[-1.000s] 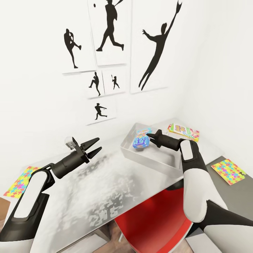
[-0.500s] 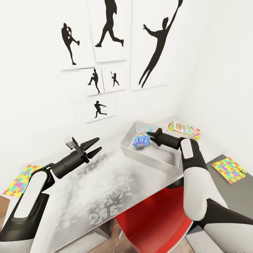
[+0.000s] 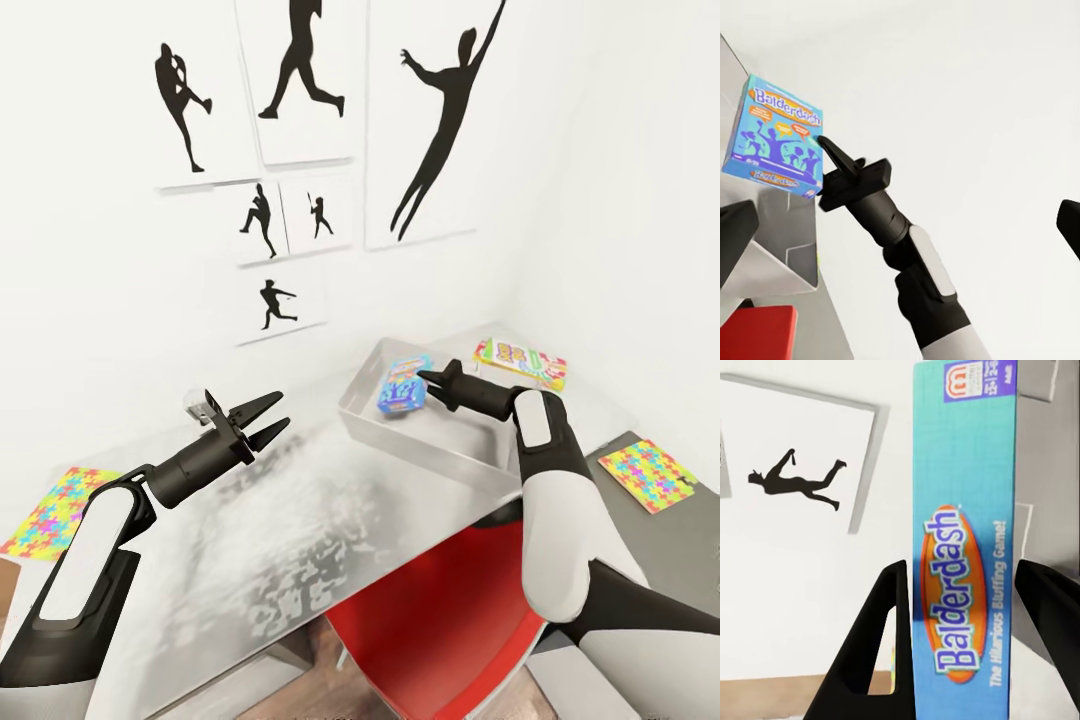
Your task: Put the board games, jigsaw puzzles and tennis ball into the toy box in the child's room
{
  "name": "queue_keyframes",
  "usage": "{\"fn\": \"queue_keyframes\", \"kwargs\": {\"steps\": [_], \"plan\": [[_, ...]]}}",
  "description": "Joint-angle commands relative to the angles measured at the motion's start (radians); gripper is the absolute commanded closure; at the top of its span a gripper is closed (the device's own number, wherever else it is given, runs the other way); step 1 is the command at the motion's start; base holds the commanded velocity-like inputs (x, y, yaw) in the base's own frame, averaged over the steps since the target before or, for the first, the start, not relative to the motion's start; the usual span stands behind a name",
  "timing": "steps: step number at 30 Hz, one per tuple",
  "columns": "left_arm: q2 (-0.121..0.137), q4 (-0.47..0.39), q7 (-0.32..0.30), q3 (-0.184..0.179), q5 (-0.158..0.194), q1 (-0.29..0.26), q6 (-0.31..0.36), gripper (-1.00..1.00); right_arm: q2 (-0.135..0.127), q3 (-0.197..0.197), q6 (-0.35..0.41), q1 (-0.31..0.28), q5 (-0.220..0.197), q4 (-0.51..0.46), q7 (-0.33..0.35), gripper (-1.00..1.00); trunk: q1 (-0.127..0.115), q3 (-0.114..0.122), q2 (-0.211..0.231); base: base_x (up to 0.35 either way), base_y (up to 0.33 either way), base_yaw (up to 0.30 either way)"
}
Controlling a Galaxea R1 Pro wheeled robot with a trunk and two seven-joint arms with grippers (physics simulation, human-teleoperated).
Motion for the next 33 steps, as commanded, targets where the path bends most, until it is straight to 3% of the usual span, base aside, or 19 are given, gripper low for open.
{"fn": "queue_keyframes", "kwargs": {"steps": [1, 14, 33], "plan": [[0.000, 0.000, -0.004, 0.001, -0.002, -0.001, 0.004, -1.00, 0.001, -0.006, 0.005, -0.003, 0.005, 0.001, 0.010, 1.00, 0.000, -0.003, -0.002, 0.000, 0.000, -0.085], [0.000, 0.000, -0.003, 0.001, -0.002, -0.001, 0.004, -1.00, -0.001, -0.006, 0.005, -0.024, -0.018, 0.012, 0.013, 1.00, 0.000, -0.024, -0.002, 0.000, 0.000, -0.111], [0.001, 0.000, -0.005, 0.001, -0.002, -0.001, 0.004, -1.00, -0.010, 0.001, 0.005, -0.025, -0.084, 0.040, 0.021, 1.00, 0.000, -0.047, -0.002, 0.000, 0.000, -0.111]]}}
